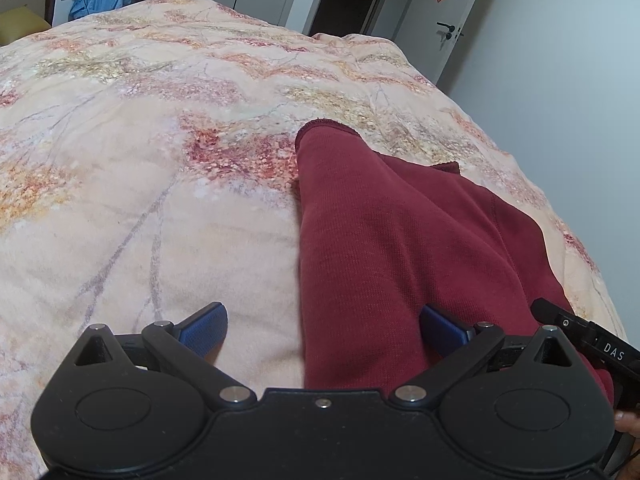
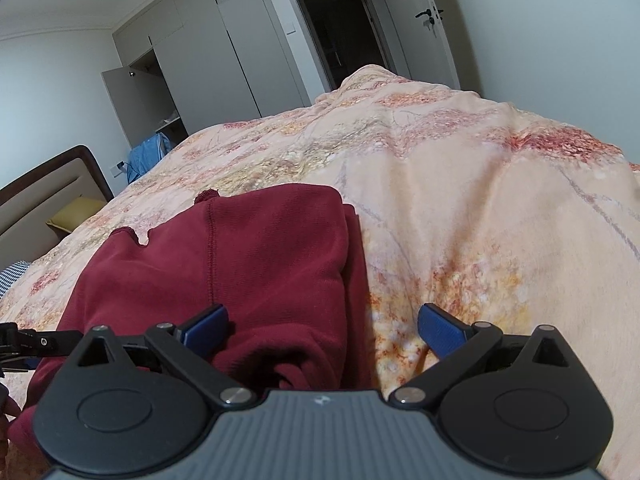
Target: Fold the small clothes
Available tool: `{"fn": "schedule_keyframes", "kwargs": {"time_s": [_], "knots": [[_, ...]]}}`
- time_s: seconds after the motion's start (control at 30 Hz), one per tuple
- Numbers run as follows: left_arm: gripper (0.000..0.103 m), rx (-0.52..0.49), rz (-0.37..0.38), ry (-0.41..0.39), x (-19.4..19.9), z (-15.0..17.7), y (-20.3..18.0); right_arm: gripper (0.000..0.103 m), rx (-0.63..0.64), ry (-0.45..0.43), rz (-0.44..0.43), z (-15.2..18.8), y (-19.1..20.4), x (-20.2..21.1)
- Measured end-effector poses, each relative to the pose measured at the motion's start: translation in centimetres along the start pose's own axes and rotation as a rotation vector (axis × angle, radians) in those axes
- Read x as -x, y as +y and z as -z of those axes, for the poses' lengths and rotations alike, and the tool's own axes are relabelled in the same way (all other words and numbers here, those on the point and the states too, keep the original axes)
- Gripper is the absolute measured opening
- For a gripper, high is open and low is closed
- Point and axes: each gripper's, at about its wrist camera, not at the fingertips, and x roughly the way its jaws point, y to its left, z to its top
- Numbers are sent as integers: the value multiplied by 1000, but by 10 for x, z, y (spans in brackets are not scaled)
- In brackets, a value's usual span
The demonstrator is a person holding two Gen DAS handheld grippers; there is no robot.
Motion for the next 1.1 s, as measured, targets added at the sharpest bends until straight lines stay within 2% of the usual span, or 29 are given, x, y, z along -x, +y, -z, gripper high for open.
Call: {"fn": "schedule_keyframes", "kwargs": {"time_s": [0.63, 0.8, 0.87, 0.97, 1.1], "knots": [[103, 5, 5, 1, 0, 0, 1, 103, 2, -20, -4, 4, -1, 0], [103, 16, 14, 19, -1, -2, 4, 102, 16, -50, -8, 6, 2, 5], [103, 17, 16, 31, -1, -4, 5, 91, 30, -67, -22, 7, 3, 8], [103, 14, 20, 45, -1, -6, 5, 83, 47, -86, -33, 8, 5, 12], [103, 12, 19, 49, -2, -8, 6, 78, 43, -98, -37, 8, 4, 13]]}}
